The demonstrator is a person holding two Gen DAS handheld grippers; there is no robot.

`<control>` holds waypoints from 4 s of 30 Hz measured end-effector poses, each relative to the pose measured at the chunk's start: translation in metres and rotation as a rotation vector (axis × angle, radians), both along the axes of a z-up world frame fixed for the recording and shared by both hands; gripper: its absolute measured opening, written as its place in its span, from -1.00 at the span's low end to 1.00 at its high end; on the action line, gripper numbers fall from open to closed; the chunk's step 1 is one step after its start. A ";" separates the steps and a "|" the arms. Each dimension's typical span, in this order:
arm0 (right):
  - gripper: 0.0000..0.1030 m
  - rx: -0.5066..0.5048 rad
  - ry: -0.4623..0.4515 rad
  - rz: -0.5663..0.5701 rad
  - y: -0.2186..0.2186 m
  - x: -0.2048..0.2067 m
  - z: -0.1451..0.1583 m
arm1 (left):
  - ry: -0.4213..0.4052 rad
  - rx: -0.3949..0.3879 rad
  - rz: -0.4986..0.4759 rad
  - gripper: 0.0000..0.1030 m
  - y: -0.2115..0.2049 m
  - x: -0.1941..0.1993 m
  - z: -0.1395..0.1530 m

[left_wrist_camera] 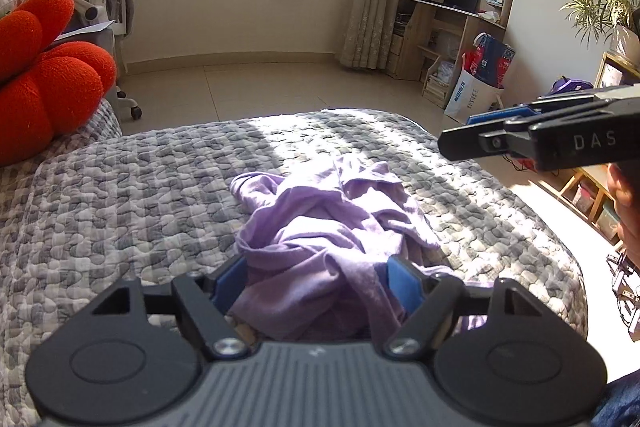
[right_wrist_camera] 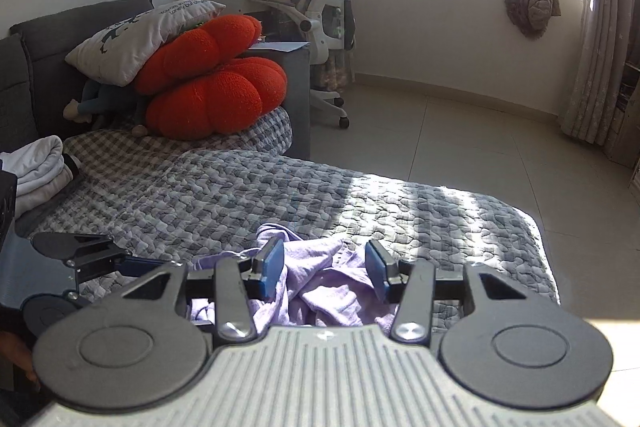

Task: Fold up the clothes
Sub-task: 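Grasp the lavender garment with the right tool and lift it up, then grasp the garment with the left tool while the right tool lifts its other end, then lift the garment with both tools and lay it flat along the bed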

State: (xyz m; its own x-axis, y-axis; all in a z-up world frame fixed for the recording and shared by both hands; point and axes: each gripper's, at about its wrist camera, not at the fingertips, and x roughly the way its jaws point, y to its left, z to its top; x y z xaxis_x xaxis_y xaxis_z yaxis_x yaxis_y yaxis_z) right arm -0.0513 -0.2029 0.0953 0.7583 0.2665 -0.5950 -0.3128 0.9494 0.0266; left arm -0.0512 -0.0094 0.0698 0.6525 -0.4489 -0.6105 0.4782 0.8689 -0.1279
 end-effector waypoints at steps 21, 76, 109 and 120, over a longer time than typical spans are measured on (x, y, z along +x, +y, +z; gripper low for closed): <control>-0.89 -0.075 0.143 0.156 0.050 0.011 -0.060 | 0.095 -0.093 0.092 -0.82 0.018 0.015 0.004; -0.89 -0.264 -0.125 -0.316 -0.040 0.027 -0.002 | -0.308 0.295 0.377 -0.17 0.130 0.012 0.089; -0.34 -0.106 0.227 -0.314 -0.118 0.038 -0.057 | -0.038 0.662 -0.102 -0.45 0.079 0.012 -0.031; -0.93 -0.062 0.160 -0.344 -0.122 0.044 -0.046 | -0.166 0.184 0.282 -0.87 0.152 0.020 0.067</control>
